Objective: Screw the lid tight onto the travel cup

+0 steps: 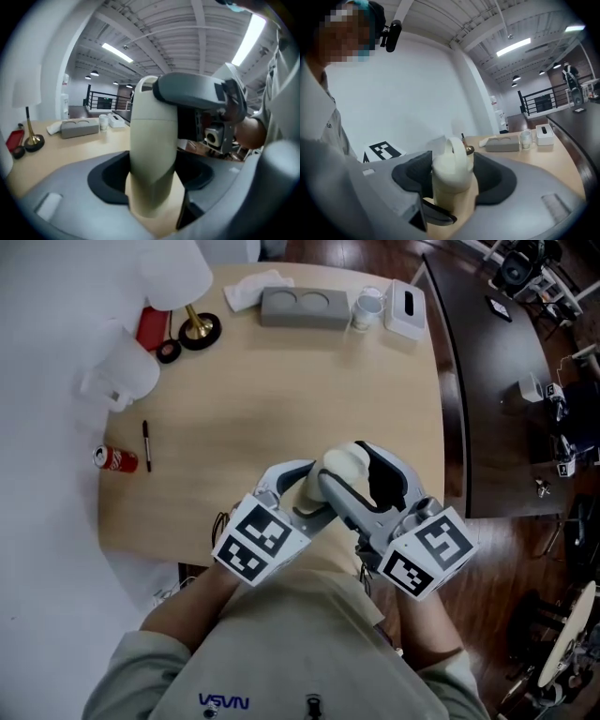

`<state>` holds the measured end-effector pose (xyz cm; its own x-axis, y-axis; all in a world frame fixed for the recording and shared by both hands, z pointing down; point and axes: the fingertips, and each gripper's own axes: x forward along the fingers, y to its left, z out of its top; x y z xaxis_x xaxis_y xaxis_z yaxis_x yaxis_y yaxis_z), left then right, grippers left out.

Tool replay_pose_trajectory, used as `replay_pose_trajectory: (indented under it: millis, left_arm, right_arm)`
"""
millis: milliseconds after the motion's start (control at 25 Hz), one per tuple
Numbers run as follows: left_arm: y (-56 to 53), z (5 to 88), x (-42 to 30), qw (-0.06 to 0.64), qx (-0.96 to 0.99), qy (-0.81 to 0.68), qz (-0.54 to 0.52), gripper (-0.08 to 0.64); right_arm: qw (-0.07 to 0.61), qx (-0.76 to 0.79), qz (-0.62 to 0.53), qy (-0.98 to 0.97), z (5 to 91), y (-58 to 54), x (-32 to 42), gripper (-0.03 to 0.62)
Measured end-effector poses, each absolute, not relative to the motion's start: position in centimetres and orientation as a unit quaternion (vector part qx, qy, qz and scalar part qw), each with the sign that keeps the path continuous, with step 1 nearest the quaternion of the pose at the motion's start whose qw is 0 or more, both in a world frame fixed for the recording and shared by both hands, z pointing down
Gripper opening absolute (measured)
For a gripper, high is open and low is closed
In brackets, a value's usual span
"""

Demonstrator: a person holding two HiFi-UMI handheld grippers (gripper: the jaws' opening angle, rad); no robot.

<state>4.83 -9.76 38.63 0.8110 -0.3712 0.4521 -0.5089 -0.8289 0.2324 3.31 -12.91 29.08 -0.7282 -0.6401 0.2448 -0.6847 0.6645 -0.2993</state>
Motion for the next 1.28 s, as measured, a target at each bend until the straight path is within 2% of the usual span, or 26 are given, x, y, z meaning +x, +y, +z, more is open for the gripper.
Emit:
replay_pose_trajectory:
  millis: [120, 320, 600, 920, 1280]
  left_arm:
    - [-8.9, 38.2, 4.6, 0.207, 0.951, -0.167, 0.161, 0.31]
    - [-5.4, 34.5, 4.0, 0.239, 0.966, 0.033, 0.098, 0.31]
    - [-0.6, 33.0, 3.9, 0.258, 0.937, 0.205, 0.117, 0.31]
    - [-0.5, 34.1, 4.3, 0.229, 0.943, 0.191, 0.145, 0.31]
    - [-5.4, 38.5, 5.0, 0.103, 0.968, 0.004, 0.23, 0.307]
  right_arm:
    - [0.054, 0.312, 0.199, -0.928, 28.6, -11.8, 2.9, 0.279]
    - [0.012, 0.155, 0.217, -0.964, 25.5, -9.0, 3.1, 0.301]
    - [0.037, -0.006, 0.21, -0.977, 24.0, -4.8, 1.8, 0.302]
    - [0.055, 0.01, 0.203, -0.978, 25.3, -5.0, 1.2, 0.291]
    - [0.14, 0.144, 0.124, -0.972, 29.4, -7.7, 0.6, 0.267]
